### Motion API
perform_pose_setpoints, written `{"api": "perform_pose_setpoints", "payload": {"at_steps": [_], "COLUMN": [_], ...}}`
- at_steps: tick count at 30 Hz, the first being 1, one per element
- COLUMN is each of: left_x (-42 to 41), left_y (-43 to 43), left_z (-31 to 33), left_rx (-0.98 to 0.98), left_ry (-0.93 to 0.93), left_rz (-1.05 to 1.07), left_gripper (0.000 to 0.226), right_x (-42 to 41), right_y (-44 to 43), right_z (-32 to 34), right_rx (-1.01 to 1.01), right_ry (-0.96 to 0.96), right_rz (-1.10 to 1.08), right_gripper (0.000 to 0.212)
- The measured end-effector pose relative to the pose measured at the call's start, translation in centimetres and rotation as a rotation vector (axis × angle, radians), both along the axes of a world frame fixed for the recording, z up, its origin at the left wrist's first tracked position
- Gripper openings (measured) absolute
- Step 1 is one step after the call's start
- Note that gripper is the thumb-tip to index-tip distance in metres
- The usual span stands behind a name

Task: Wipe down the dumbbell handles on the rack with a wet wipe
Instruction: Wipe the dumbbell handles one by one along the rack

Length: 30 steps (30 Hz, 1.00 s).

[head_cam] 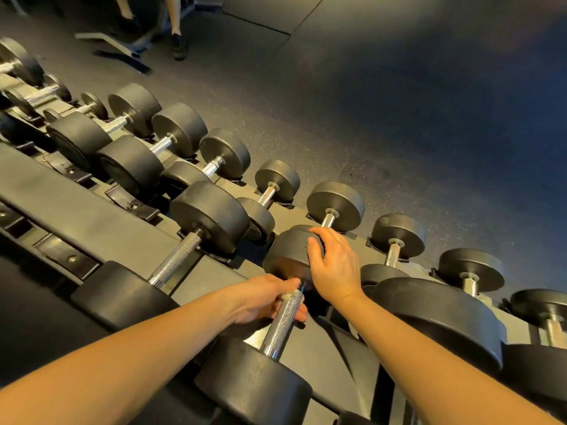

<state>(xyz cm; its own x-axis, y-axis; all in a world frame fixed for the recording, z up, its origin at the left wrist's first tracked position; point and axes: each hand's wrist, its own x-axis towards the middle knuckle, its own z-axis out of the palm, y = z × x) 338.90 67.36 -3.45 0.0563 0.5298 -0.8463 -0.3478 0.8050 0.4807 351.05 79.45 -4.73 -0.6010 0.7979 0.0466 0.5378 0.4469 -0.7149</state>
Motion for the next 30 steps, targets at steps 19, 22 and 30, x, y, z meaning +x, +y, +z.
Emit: {"api": "perform_pose_setpoints", "payload": {"at_steps": [19,22,30], "left_x": [0.0,0.2,1.8], "left_y": [-0.7,-0.2,-0.8], "left_z": [0.1,0.3,0.7], "left_rx": [-0.109,-0.160,0.268], "left_ry": [-0.209,-0.222,1.048], "left_rz": [0.252,0.190,-0.485], "left_gripper": [0.038,0.041,0.035], "right_x": [-0.1,-0.1,-0.1], "right_y": [0.0,0.0,-0.2], "right_z": [-0.4,-0.4,-0.1], "right_rx": [-0.001,-0.004,-0.011], "right_ry": [0.016,0.018,0.013], "right_rz": [-0.020,-0.024,-0.039], "right_gripper": [0.028,0.031,0.040]}}
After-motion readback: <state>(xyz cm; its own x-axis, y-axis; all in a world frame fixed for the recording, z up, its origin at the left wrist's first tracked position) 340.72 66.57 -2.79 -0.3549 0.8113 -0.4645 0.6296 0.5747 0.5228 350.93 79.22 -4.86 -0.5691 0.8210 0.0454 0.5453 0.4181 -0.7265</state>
